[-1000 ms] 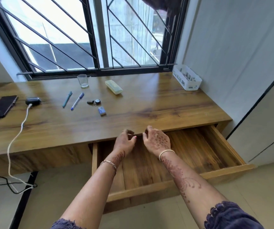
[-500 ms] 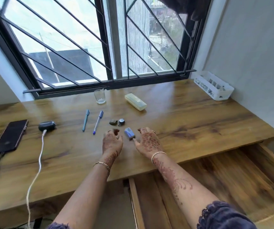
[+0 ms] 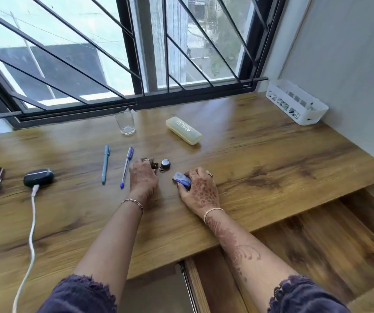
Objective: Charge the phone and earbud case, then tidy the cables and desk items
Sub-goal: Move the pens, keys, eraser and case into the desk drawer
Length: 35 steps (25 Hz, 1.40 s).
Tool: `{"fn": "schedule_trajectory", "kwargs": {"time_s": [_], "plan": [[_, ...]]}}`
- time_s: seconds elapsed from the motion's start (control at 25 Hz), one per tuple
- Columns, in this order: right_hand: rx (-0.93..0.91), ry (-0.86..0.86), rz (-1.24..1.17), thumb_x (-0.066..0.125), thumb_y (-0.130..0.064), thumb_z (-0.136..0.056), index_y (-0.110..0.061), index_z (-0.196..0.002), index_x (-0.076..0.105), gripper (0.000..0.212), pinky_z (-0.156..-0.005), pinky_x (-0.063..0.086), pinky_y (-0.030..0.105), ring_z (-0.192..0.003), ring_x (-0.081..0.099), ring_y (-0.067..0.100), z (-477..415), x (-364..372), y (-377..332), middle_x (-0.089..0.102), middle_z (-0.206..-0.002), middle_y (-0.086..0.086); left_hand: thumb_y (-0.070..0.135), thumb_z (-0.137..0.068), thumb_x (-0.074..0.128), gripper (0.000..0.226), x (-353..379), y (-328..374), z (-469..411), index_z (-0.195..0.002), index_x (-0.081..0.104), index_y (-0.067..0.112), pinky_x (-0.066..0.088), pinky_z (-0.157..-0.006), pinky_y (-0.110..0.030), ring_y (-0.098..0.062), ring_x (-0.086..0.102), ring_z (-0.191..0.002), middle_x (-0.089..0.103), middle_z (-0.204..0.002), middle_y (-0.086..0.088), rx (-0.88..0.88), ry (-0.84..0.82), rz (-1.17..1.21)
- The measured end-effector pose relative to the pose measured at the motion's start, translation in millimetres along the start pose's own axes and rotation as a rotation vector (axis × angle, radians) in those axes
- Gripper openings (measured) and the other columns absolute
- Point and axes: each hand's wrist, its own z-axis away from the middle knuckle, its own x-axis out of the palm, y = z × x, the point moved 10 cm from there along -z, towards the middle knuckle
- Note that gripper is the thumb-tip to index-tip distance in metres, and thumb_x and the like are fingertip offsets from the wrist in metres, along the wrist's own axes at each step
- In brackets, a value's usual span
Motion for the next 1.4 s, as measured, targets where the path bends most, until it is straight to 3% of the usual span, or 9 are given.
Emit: {"fn": "schedule_trajectory", "kwargs": {"time_s": [0.12, 0.28, 0.44, 0.64, 0.88, 1.0, 1.16, 1.4], "plan": [[-0.001, -0.023, -0.020, 0.060, -0.044, -0.084, -0.019, -0.112, 0.063, 0.038, -0.091, 0.046, 0.034, -0.102, 0.053, 0.023, -1.4, 2.9, 4.3, 0.055, -0.109, 0.004, 0.018, -0.088, 0.062, 0.031, -0.2, -7.2, -1.0, -0.118, 0.063, 0.015, 0.033, -0.107, -0.033, -0.032, 0.045, -0.122, 0.053, -0.125, -0.014, -0.041, 0.008, 0.025], [0.026, -0.062, -0.106, 0.060, -0.040, -0.086, -0.019, -0.115, 0.061, 0.036, -0.092, 0.047, 0.034, -0.105, 0.053, 0.023, 3.5, -3.0, 12.7, 0.053, -0.113, 0.004, 0.024, -0.087, 0.064, 0.030, -4.1, -8.1, 13.3, -0.115, 0.062, 0.013, 0.033, -0.106, -0.036, -0.034, 0.043, -0.123, 0.050, -0.122, -0.017, -0.086, -0.010, 0.013], [0.037, -0.068, -0.152, 0.062, -0.038, -0.086, -0.017, -0.116, 0.061, 0.037, -0.096, 0.045, 0.034, -0.106, 0.054, 0.024, 24.0, -25.5, 29.8, 0.054, -0.113, 0.004, 0.022, -0.084, 0.067, 0.028, -3.5, 14.4, 41.4, -0.110, 0.062, 0.014, 0.039, -0.102, -0.035, -0.030, 0.053, -0.115, 0.060, -0.117, -0.013, -0.046, -0.055, 0.118], [0.018, 0.036, -0.170, 0.067, -0.037, -0.075, -0.016, -0.100, 0.066, 0.032, -0.088, 0.045, 0.027, -0.094, 0.059, 0.020, 75.1, -76.9, 65.8, 0.061, -0.101, 0.002, 0.019, -0.080, 0.073, 0.028, -0.6, 70.7, 120.3, -0.106, 0.065, 0.014, 0.045, -0.089, -0.027, -0.021, 0.062, -0.098, 0.068, -0.105, -0.006, 0.076, -0.080, 0.225], [0.064, 0.013, -0.177, 0.068, -0.040, -0.072, -0.020, -0.098, 0.064, 0.033, -0.083, 0.045, 0.025, -0.093, 0.059, 0.019, 154.9, -113.1, 126.8, 0.063, -0.096, -0.001, 0.023, -0.080, 0.073, 0.036, 31.8, 107.5, 232.4, -0.115, 0.066, 0.019, 0.050, -0.093, -0.034, -0.018, 0.062, -0.101, 0.065, -0.105, -0.004, 0.133, -0.127, 0.230], [0.096, -0.063, -0.145, 0.068, -0.041, -0.071, -0.021, -0.098, 0.063, 0.034, -0.081, 0.047, 0.028, -0.093, 0.061, 0.021, 182.0, -110.2, 149.6, 0.064, -0.097, 0.000, 0.029, -0.081, 0.071, 0.035, 49.9, 125.3, 280.4, -0.115, 0.066, 0.025, 0.048, -0.089, -0.028, -0.016, 0.056, -0.105, 0.062, -0.104, -0.001, 0.191, -0.165, 0.086], [0.174, -0.258, -0.052, 0.069, -0.042, -0.072, -0.019, -0.098, 0.063, 0.035, -0.079, 0.047, 0.027, -0.098, 0.063, 0.022, 198.6, -89.4, 171.0, 0.067, -0.101, 0.003, 0.030, -0.081, 0.071, 0.034, 87.8, 117.1, 308.5, -0.114, 0.066, 0.026, 0.048, -0.093, -0.035, -0.022, 0.057, -0.111, 0.064, -0.112, -0.002, 0.098, -0.319, -0.050], [0.173, -0.489, 0.125, 0.069, -0.037, -0.077, -0.017, -0.114, 0.062, 0.042, -0.093, 0.048, 0.031, -0.112, 0.059, 0.026, 203.1, -49.2, 184.1, 0.064, -0.118, 0.007, 0.034, -0.081, 0.068, 0.029, 128.2, 113.4, 315.3, -0.103, 0.062, 0.016, 0.052, -0.084, -0.037, -0.030, 0.062, -0.104, 0.066, -0.107, -0.009, 0.126, -0.492, -0.245]]}}
